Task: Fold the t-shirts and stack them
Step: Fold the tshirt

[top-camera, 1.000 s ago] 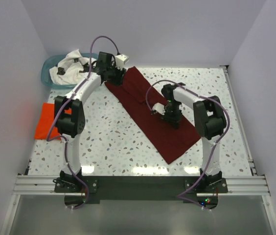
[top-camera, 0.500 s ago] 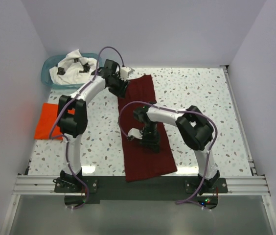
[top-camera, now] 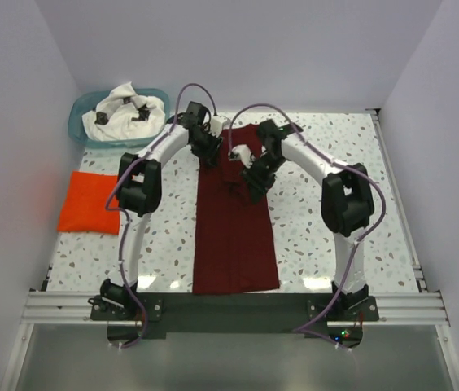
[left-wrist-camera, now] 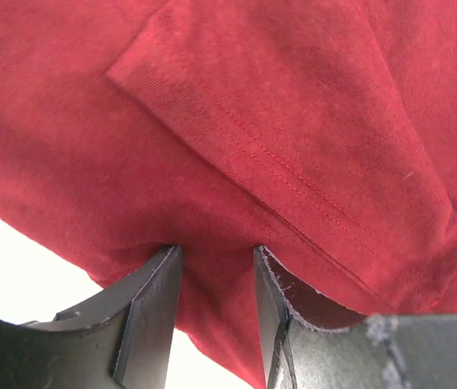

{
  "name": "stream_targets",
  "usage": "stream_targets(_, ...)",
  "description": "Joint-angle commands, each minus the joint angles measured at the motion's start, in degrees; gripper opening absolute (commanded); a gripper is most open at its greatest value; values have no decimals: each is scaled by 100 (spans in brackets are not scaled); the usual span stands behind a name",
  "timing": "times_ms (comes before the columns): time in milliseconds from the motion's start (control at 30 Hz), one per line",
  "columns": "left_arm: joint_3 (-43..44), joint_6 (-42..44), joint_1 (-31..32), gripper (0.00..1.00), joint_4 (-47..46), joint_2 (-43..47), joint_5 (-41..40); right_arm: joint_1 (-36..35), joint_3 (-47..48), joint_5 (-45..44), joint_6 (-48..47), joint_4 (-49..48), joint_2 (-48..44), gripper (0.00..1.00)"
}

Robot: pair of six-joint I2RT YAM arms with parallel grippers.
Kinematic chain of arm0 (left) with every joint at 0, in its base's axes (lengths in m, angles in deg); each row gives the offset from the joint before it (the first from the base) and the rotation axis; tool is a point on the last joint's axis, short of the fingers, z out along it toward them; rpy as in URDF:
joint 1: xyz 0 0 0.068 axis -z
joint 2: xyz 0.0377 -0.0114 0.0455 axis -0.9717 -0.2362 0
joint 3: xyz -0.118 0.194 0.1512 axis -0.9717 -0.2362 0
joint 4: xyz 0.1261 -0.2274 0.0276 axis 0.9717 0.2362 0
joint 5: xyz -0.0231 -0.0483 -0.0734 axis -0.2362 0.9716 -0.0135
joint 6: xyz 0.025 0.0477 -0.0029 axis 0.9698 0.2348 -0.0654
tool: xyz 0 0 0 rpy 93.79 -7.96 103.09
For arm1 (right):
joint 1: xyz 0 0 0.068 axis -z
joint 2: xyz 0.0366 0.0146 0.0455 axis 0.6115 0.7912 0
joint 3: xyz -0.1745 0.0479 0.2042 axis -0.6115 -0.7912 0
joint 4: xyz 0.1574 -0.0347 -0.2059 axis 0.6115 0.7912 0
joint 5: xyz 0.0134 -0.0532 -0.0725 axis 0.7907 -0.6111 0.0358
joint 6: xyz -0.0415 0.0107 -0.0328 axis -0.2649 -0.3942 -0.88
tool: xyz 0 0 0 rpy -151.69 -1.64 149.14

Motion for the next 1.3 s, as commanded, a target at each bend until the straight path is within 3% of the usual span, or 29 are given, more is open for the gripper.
stream_targets(0,791,-133,-13,46,39,-772,2,536,703,-634,549,-838,173,37)
stream_targets(133,1311,-265,-127,47,-486,-827,-209,809,1619,-1121,708,-1259,893,36)
stream_targets(300,627,-433,-356,52,-1331,165,133,863,2464,-1324,840,-1506,1308,34)
stream_targets(433,-181,-292,-365,54,-1517,1106,292,828,2333,-1227,1007,-1778,1334,32)
stream_targets(633,-1015,-283,-356,52,-1121,1432,783,687,1867,-1490,1095,-2201,1387,27)
stream_targets(933,-2299,-687,-303,46,-1428,1626,1101,476,1305,-2052,885,-2324,1352,16)
stream_targets(1267,-1941,-801,-391,44,-1376,827,574,388,1779,-3555,779,-2622,2064,5)
